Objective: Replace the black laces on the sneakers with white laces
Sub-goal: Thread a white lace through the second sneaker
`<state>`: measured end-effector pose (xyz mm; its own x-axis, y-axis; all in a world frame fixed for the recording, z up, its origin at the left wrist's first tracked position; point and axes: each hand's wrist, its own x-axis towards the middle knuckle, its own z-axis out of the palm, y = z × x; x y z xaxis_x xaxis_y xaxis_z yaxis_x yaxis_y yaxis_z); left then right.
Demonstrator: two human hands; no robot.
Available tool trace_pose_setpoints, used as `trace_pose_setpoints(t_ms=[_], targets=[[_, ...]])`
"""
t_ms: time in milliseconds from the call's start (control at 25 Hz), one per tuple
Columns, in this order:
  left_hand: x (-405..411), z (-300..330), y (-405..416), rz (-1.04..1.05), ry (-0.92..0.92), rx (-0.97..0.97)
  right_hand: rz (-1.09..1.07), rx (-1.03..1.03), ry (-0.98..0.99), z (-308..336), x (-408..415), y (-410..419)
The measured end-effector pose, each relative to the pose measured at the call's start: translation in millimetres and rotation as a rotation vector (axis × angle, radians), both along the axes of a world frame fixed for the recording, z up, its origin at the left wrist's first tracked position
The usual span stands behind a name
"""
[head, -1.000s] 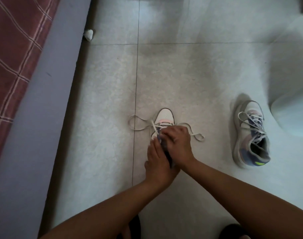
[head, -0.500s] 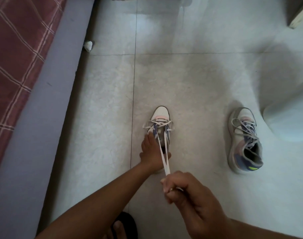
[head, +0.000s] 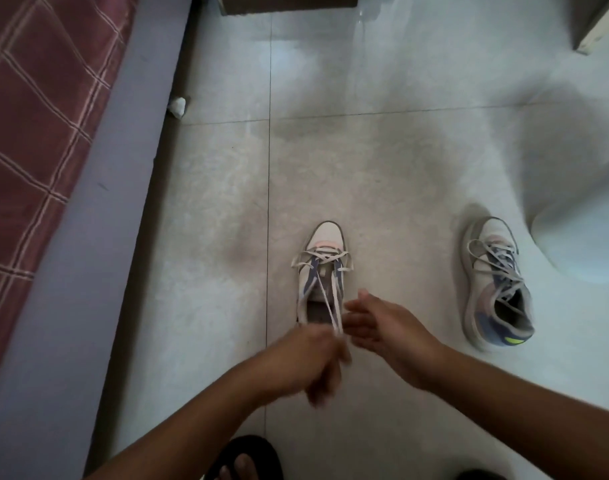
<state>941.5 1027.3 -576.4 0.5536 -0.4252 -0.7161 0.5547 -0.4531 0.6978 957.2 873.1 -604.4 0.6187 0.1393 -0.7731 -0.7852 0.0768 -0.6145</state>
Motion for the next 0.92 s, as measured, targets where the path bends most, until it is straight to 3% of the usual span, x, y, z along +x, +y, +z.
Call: trace_pose_setpoints(t_ms=[80,120,160,200,240,320,400,520,640,800,920], targets=[[-7.2,-6.8,5.6,-0.608,0.091,0.158,0.043,0.193,0.228,-5.6,19.7,7.6],[-1.7,-15.0,7.2,-0.751,-0.018,0.351,0.015,0.246,0.275,-7.3,24.0,11.3],[7.6,-25.2,7.0,-0.751,-0.176,0.598,0.006,0.259,0.289,-7.5,26.1,14.9],[17.6,-32.3,6.3,-0.588,-0.329,0.815,0.019,0.252,0.274,-7.2,26.1,18.2],[23.9,-42.5,1.8,-0.358,-0.414,0.9,0.039,0.223,0.226,-5.1,24.4,21.8],[27.1,-68.7,-13.1,-0.077,-0.368,0.794,0.105,0.098,0.063,4.2,17.2,27.3],[25.6,-89.9,-28.0,0.032,-0.322,0.707,0.255,-0.122,-0.241,20.9,-3.9,22.3],[24.3,-102.0,-29.6,0.166,-0.363,0.721,0.759,-0.281,-0.67,51.4,-48.8,6.4],[19.0,-105.4,-25.3,0.153,-0.404,0.702,1.148,-0.291,-0.548,61.6,-78.7,0.2],[24.8,-108.3,-27.6,0.15,-0.362,0.718,1.282,-0.368,-0.627,55.1,-75.5,-3.2],[26.8,-108.4,-31.7,0.174,-0.317,0.751,1.481,-0.639,-0.734,19.5,-53.3,-5.9]])
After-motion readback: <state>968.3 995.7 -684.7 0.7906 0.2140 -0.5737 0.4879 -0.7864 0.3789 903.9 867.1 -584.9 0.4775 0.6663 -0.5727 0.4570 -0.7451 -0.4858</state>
